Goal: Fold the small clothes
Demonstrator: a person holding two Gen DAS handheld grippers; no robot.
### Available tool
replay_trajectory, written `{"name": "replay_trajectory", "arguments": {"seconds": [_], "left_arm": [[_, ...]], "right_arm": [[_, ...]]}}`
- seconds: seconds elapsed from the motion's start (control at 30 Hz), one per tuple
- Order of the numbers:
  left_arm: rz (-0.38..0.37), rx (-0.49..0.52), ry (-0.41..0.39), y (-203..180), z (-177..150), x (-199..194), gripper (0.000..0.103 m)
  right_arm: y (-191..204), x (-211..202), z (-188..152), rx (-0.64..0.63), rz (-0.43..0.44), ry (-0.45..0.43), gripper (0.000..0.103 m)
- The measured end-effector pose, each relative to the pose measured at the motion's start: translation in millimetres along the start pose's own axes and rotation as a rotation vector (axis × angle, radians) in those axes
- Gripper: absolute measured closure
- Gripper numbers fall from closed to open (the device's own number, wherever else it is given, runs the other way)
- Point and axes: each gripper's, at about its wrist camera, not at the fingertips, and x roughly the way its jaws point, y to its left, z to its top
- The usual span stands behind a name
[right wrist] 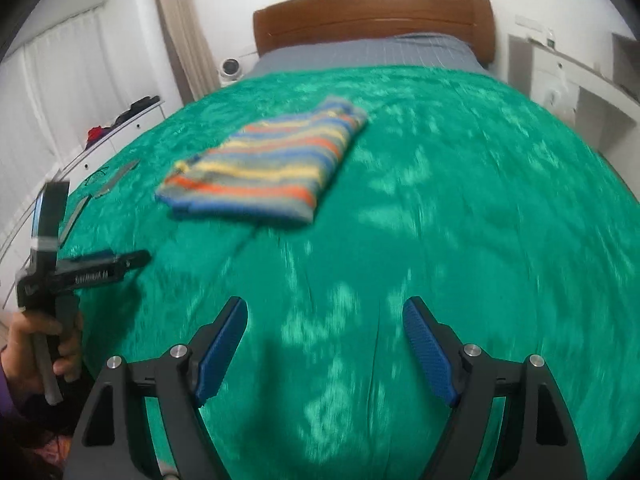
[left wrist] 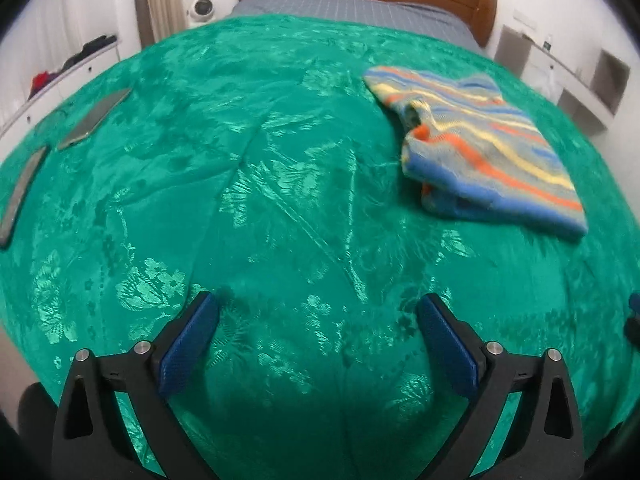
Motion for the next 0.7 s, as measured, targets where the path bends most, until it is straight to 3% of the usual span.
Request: {"name": "replay_trajectory", "arguments": {"seconds": [0.27,0.7], "left_arm": [[-0.001,0.01,0.004,1.8,-0.9,2.2,0.001],[-0.004,0.024,-0.005,0.1,-4.1,3.0,0.001]], "right_arm": [[4.1,6.4,-29.0,-0.018,-0.037,0.044,0.022],[10.9,14.2,-37.3,-0.051,-0.048,0.052,0.014]]}}
